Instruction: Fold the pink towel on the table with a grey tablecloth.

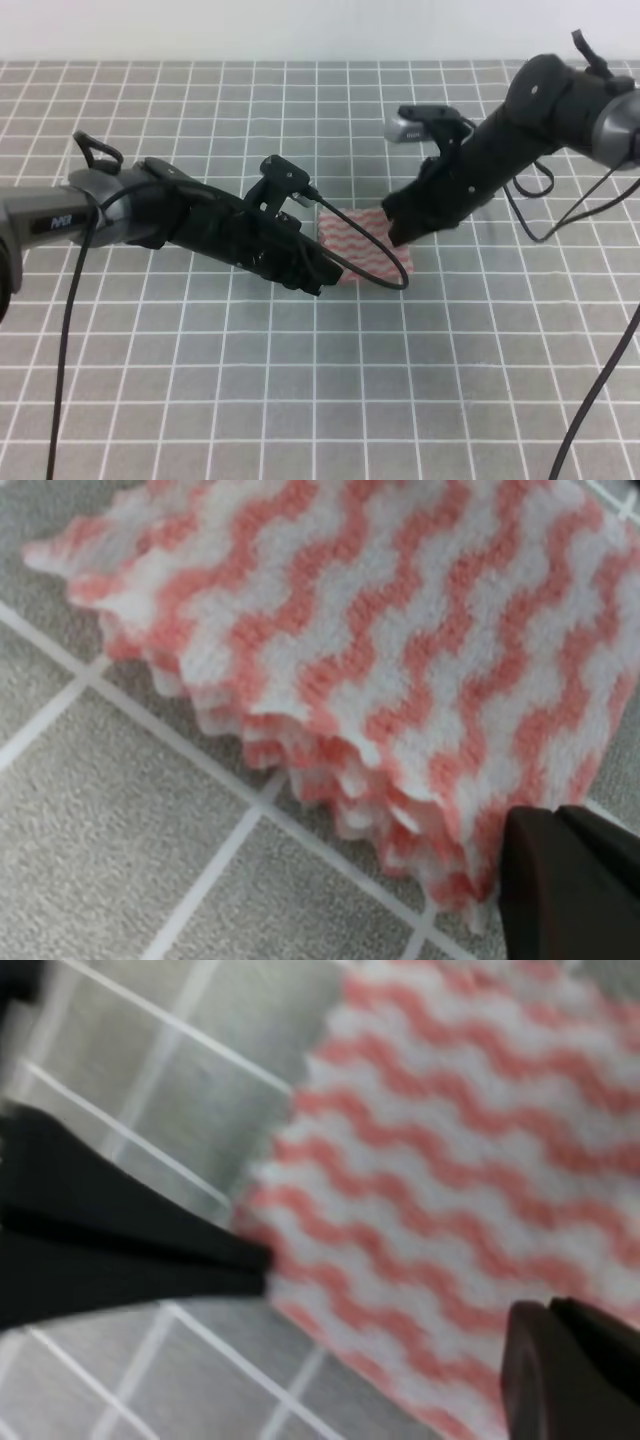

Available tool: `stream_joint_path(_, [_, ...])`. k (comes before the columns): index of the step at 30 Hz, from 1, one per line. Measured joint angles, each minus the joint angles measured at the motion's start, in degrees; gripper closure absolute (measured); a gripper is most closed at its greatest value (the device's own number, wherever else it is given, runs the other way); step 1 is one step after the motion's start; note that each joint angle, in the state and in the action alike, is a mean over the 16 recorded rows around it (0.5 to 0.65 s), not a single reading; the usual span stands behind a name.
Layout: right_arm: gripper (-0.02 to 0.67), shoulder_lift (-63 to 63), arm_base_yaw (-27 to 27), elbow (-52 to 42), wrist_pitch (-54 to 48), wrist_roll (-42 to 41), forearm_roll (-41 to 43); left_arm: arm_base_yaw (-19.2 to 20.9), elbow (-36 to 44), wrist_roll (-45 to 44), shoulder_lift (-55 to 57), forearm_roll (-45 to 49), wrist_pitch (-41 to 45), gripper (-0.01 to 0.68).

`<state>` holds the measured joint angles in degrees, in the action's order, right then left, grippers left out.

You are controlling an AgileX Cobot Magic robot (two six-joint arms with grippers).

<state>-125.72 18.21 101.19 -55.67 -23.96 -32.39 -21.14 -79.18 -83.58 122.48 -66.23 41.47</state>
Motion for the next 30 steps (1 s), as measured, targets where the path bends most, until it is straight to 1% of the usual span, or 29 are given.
stream_joint_path(9, [0.666, -0.1, 0.0, -1.1, 0.0, -0.1, 1.0, 0.0, 0.0, -0.1, -0.3, -0.1, 0.2, 0.675])
stream_joint_path(17, [0.666, 6.7, 0.0, -0.7, 3.8, -0.9, 0.7, 0.0, 0.0, -0.1, -5.5, -0.3, -1.8, 0.675])
stream_joint_path(23, [0.666, 15.5, 0.0, -3.7, 10.6, -1.5, 0.5, 0.0, 0.2, 2.2, -14.3, -0.3, -7.2, 0.675])
stream_joint_path(26, [0.666, 20.4, 0.0, -7.7, 15.7, -1.6, 0.0, 0.0, 0.8, 3.7, -19.5, -0.3, -10.1, 0.675])
stream_joint_path(30, [0.666, 27.4, 0.0, -15.5, 23.9, -2.3, -1.7, 0.0, 3.0, 6.0, -26.4, -0.2, -14.2, 0.675])
